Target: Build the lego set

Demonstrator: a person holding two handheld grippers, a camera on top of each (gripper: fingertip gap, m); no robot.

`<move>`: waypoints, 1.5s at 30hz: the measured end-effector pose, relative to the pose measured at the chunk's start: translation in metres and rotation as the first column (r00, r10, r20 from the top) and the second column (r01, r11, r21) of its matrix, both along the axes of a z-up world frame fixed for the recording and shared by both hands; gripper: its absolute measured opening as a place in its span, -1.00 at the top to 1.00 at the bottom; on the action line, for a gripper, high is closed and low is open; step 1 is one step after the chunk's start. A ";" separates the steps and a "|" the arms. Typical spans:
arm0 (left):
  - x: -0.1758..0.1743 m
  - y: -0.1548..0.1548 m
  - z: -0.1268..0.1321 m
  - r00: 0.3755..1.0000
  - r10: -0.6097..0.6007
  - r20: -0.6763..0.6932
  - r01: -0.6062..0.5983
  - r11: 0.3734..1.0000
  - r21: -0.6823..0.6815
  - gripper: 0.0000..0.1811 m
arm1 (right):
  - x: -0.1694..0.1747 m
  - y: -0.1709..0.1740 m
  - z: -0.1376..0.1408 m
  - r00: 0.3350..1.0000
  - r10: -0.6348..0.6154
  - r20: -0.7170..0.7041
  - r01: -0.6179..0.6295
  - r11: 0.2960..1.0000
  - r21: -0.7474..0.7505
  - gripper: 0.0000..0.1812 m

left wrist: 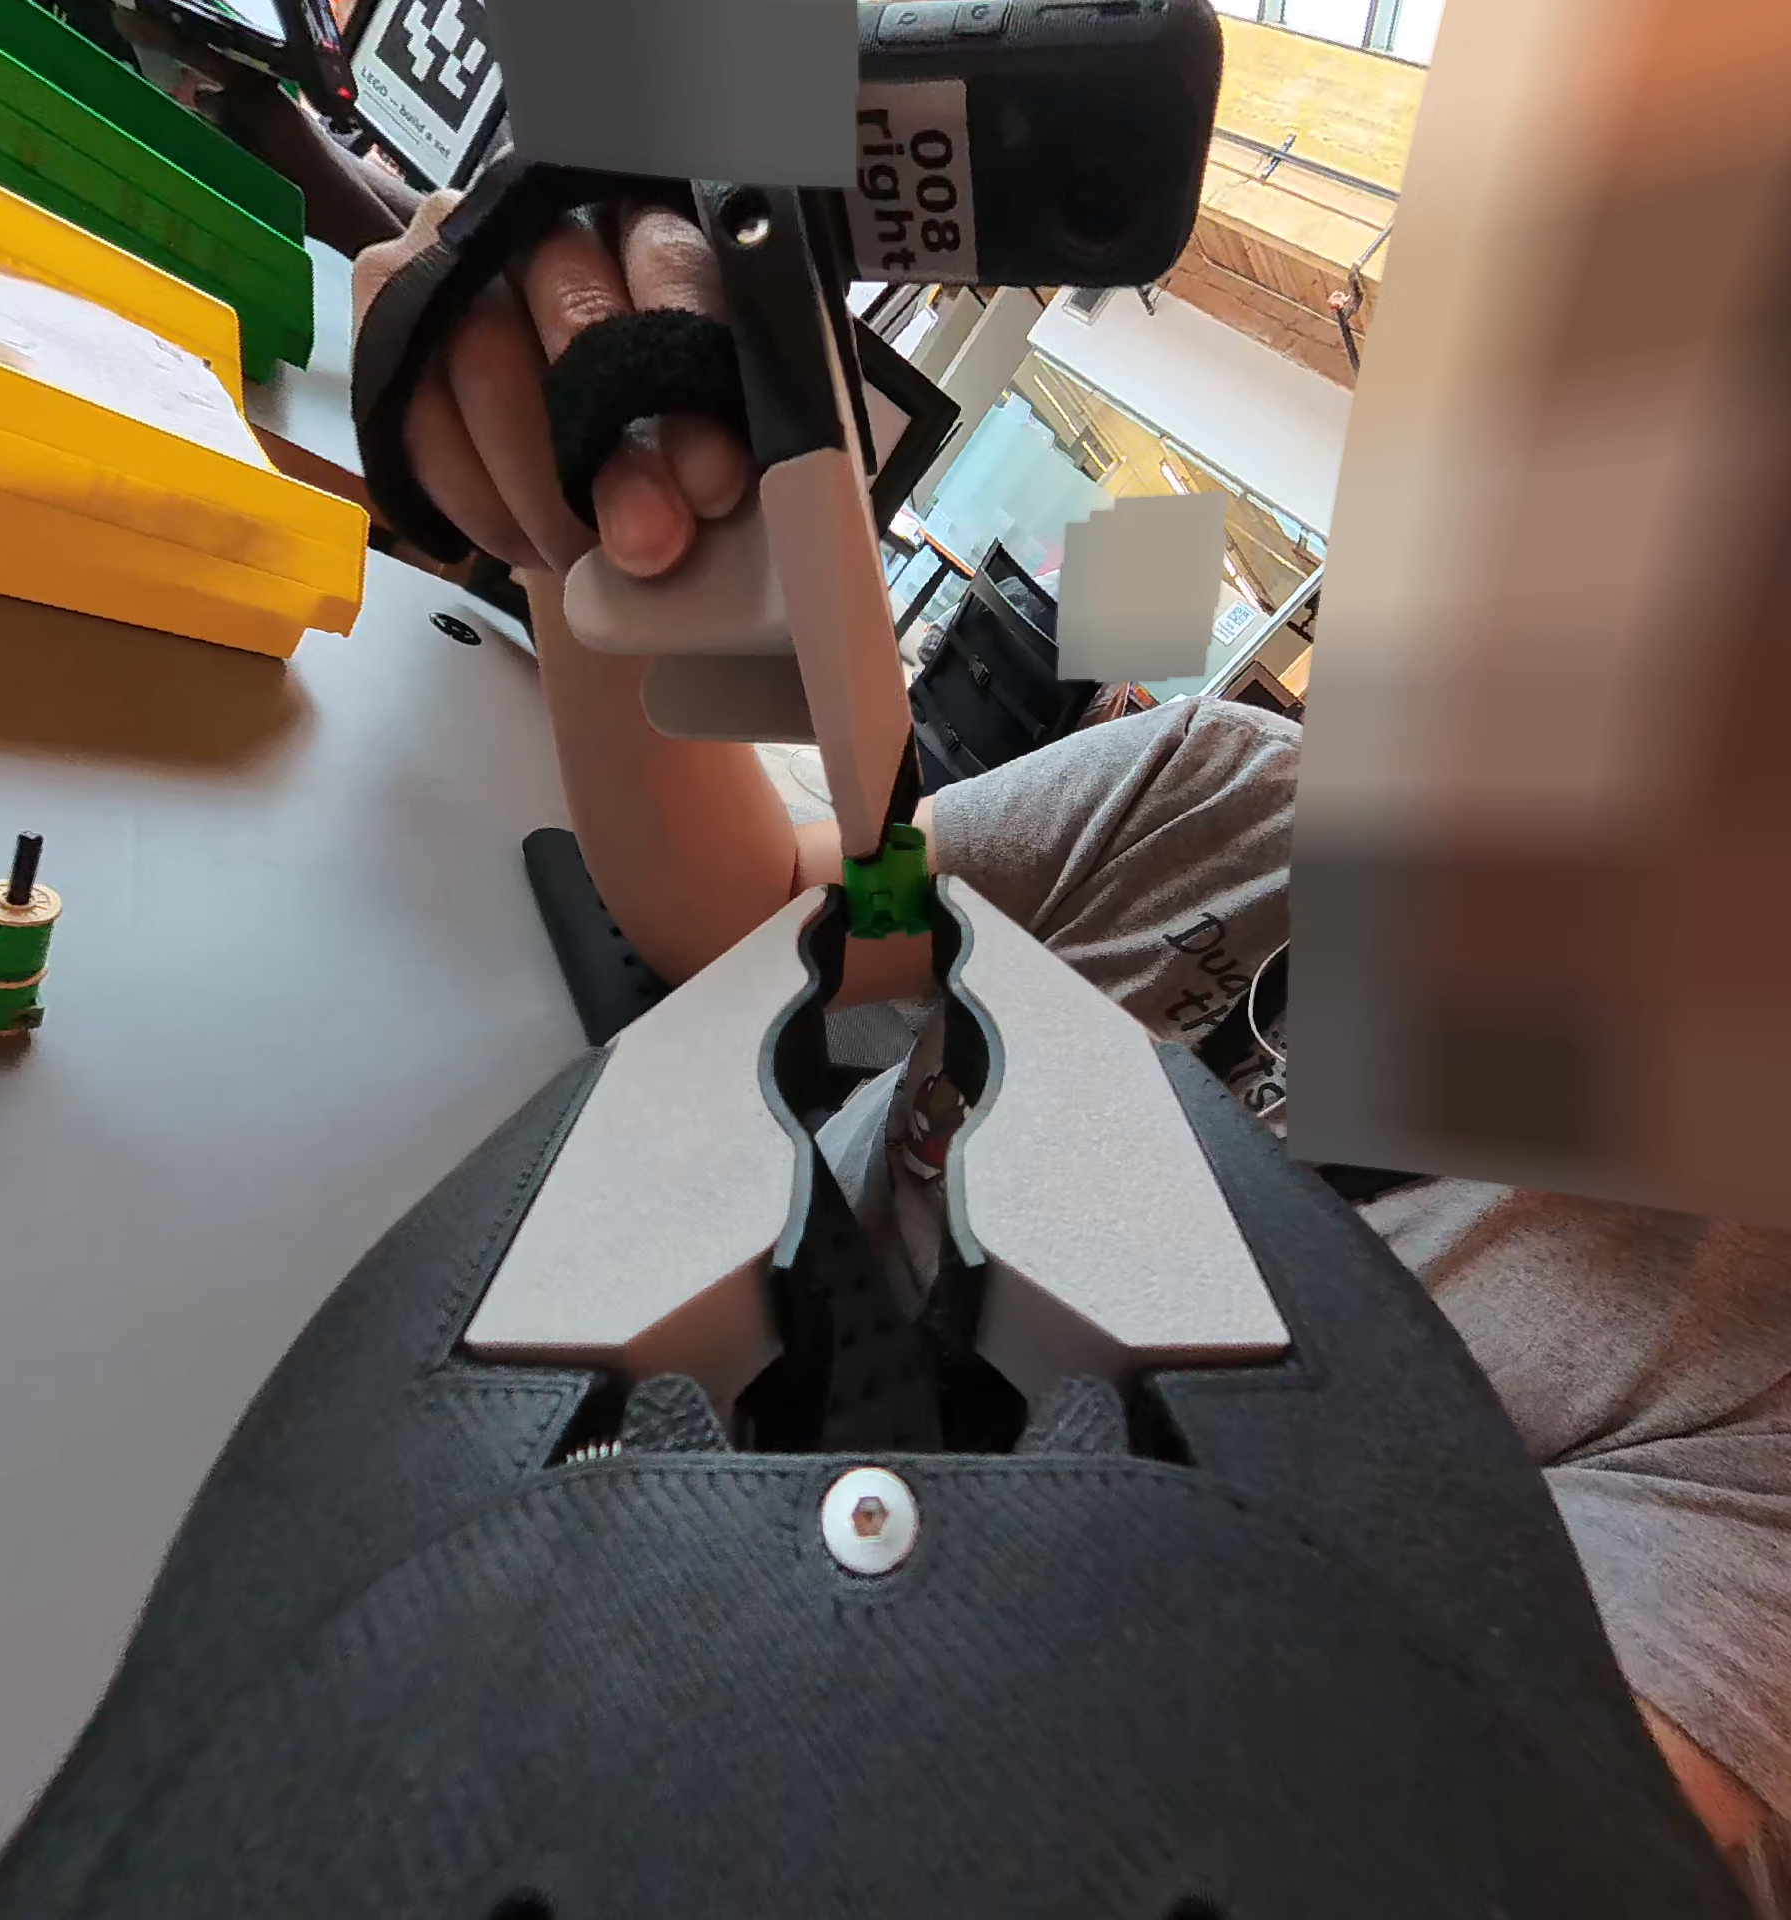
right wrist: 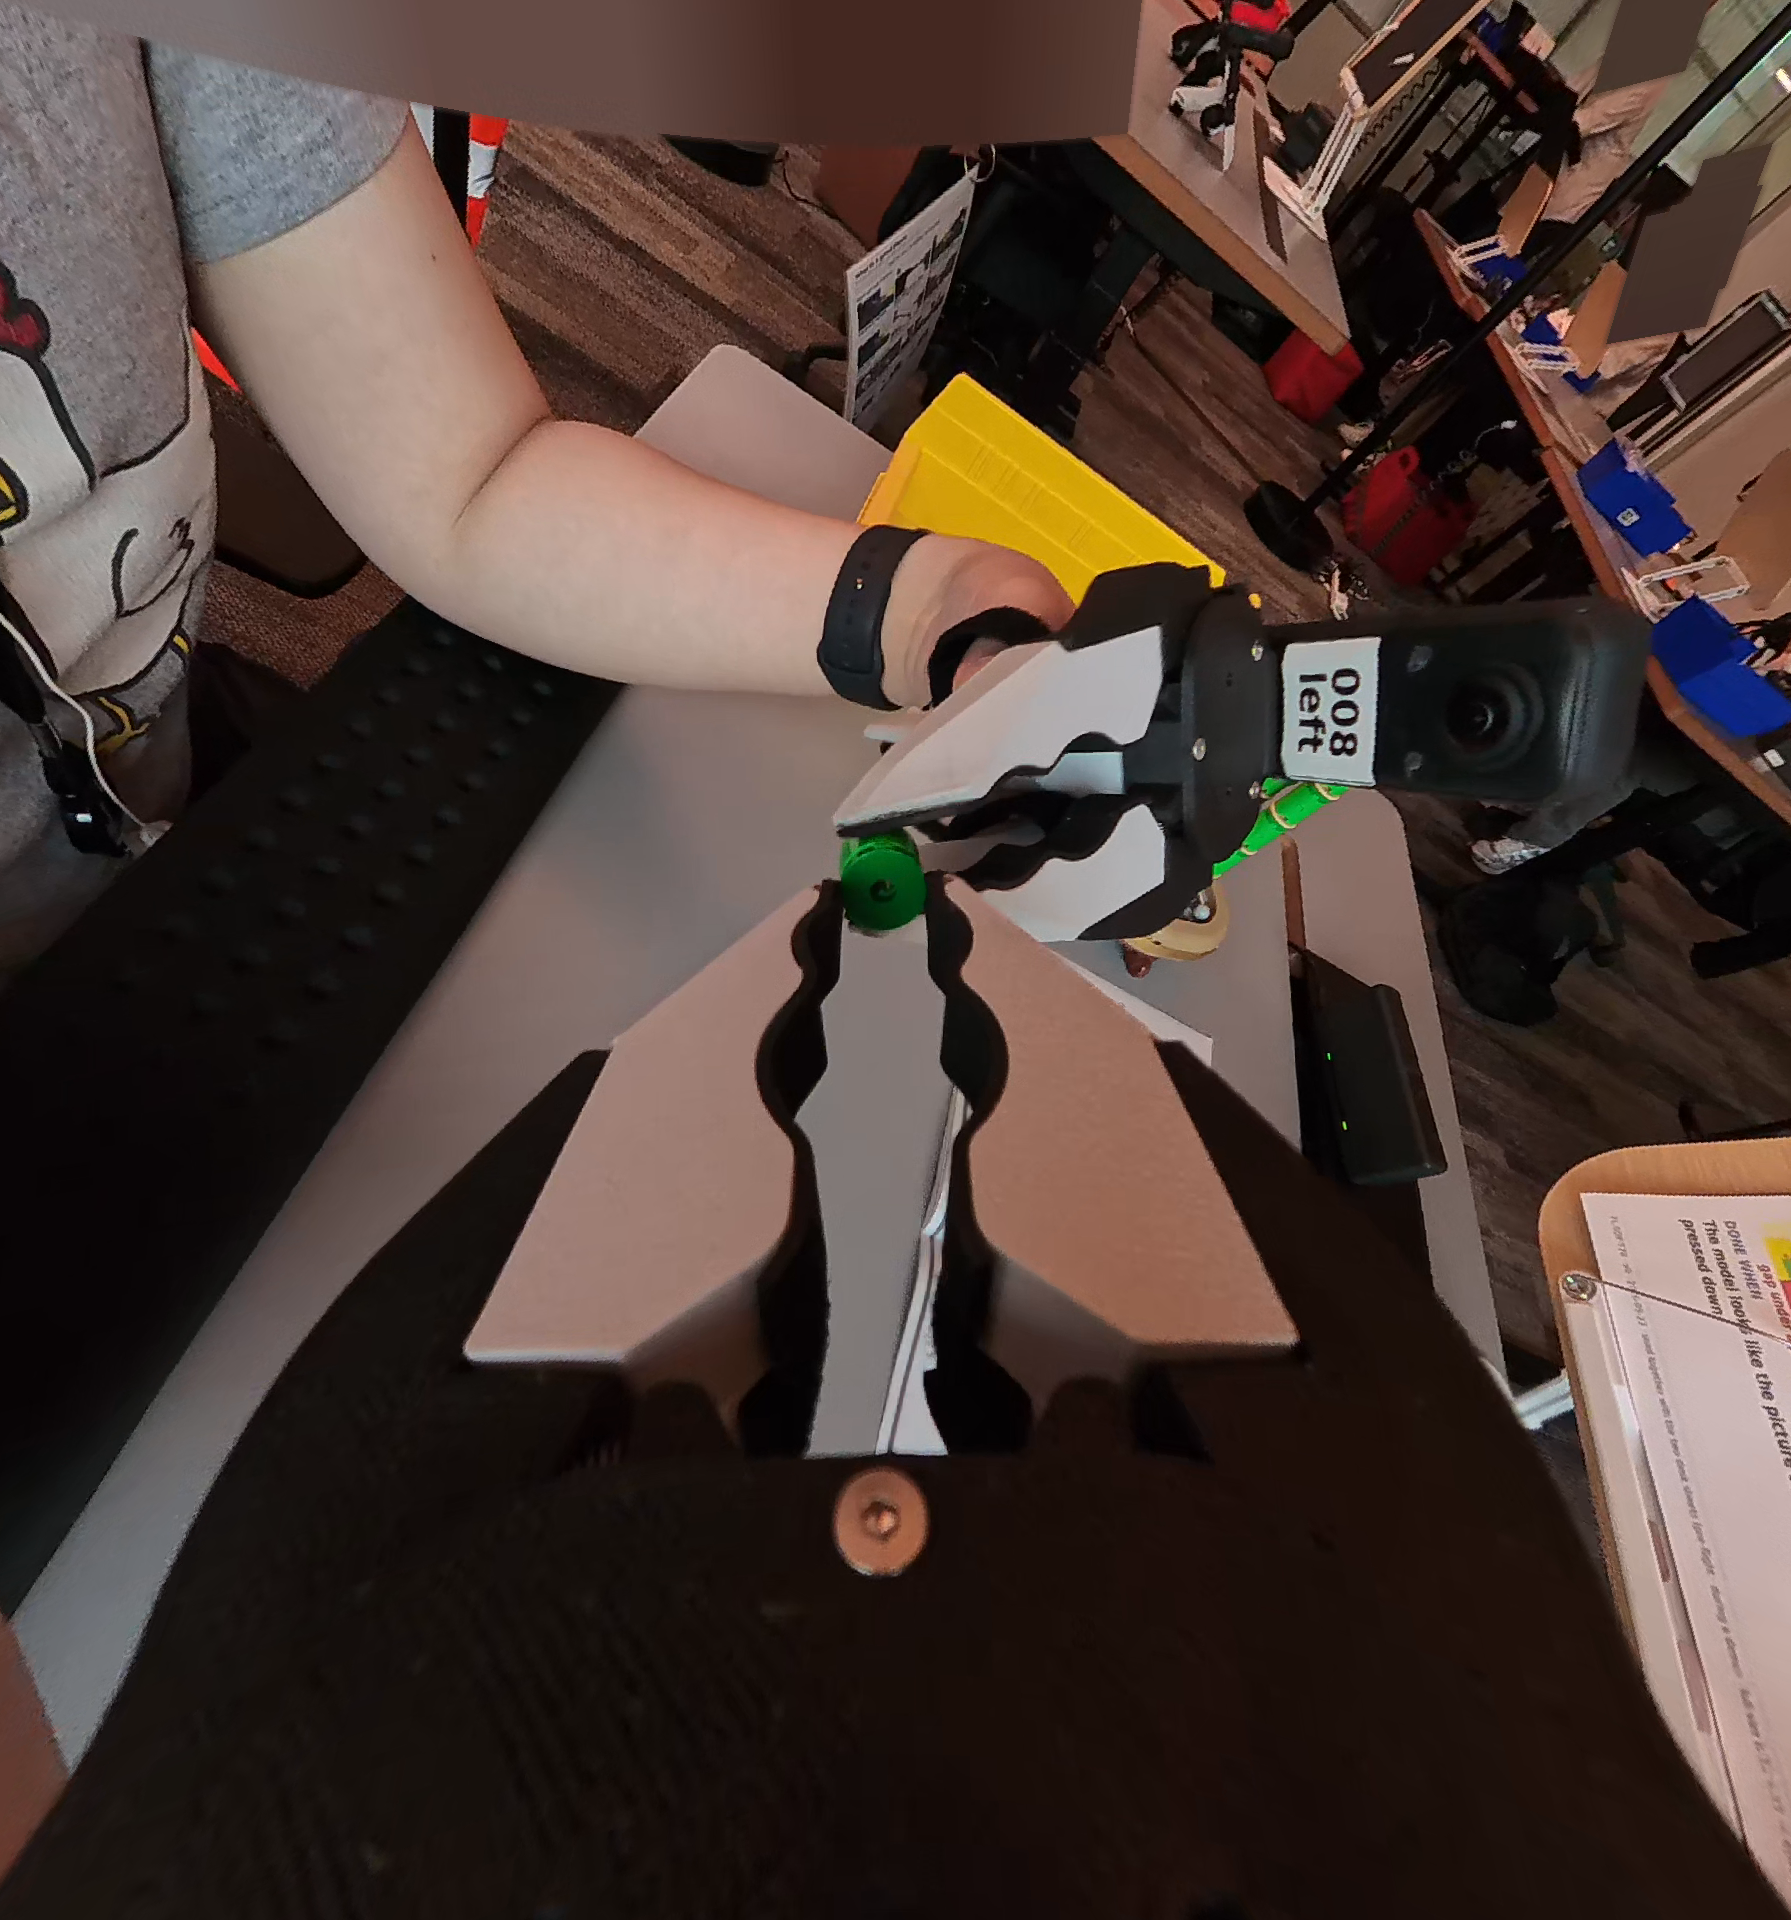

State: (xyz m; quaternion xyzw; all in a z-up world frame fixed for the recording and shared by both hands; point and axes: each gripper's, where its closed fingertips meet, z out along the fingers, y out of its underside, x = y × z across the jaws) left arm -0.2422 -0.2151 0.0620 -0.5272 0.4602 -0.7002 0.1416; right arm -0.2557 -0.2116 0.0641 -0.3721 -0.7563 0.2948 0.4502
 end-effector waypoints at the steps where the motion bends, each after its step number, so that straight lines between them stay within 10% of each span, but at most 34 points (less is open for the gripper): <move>1: 0.000 0.000 0.001 1.000 0.000 0.003 0.000 1.000 -0.002 0.84 | -0.001 0.000 0.000 1.000 0.001 -0.002 -0.001 1.000 0.000 0.83; 15: -0.005 0.023 0.000 0.988 0.153 0.002 -0.153 0.987 0.043 0.60 | -0.011 0.016 0.002 0.993 -0.115 -0.005 0.115 0.984 0.138 0.83; 20: -0.022 0.047 0.018 0.932 0.363 0.002 -0.363 0.930 0.065 0.49 | -0.011 0.056 0.030 0.916 -0.377 -0.135 0.397 0.812 0.428 0.83; 25: -0.031 0.054 0.071 0.746 0.640 0.183 -0.662 0.684 0.308 0.54 | -0.023 0.054 0.073 0.853 -0.352 -0.386 0.522 0.555 0.647 0.83; 32: -0.045 0.048 0.110 0.470 0.764 0.443 -0.791 0.142 0.595 0.53 | -0.033 0.051 0.090 0.806 -0.328 -0.492 0.589 0.369 0.719 0.83; 45: -0.033 0.049 0.100 0.481 0.760 0.437 -0.732 0.073 0.678 0.82 | -0.043 0.041 0.104 0.774 -0.249 -0.582 0.631 0.241 0.737 0.83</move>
